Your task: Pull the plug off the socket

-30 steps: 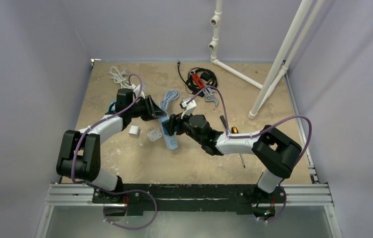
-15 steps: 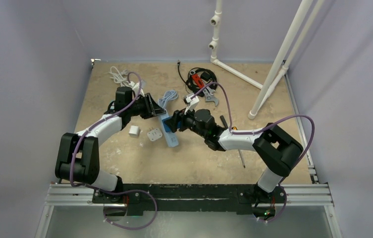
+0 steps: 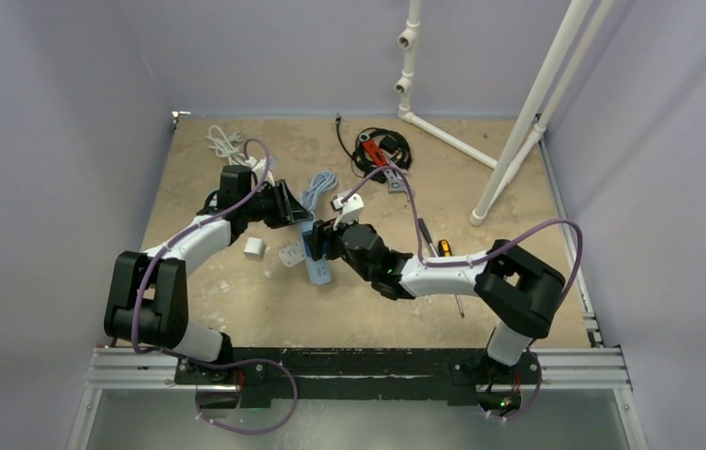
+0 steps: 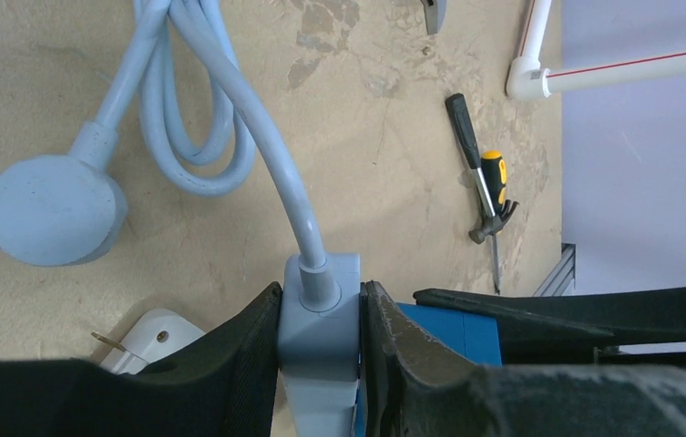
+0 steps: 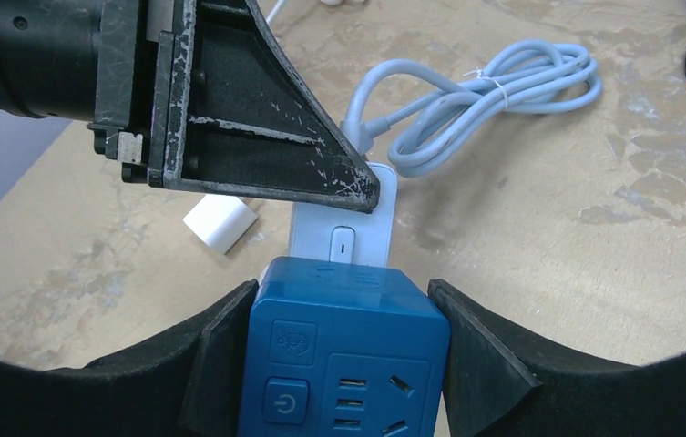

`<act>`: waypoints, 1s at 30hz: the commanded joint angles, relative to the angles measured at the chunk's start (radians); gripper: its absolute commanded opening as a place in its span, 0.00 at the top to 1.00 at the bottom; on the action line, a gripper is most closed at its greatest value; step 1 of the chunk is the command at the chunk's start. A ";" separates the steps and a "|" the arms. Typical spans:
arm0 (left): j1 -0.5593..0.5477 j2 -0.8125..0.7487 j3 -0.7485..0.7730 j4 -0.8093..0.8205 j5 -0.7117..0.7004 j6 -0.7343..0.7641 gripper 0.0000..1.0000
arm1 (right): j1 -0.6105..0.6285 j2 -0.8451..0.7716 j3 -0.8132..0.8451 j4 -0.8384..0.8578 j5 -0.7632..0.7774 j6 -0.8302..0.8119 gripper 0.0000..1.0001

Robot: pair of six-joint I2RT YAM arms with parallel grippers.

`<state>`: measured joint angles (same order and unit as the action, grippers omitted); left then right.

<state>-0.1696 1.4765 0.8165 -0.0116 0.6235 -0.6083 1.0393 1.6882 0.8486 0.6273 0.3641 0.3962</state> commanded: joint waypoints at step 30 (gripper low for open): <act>-0.013 -0.016 0.073 -0.031 -0.094 0.054 1.00 | 0.006 -0.071 0.032 0.014 0.123 -0.049 1.00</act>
<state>-0.1913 1.4765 0.8455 -0.0288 0.5934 -0.5972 0.9855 1.6405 0.8143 0.6319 0.2794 0.3893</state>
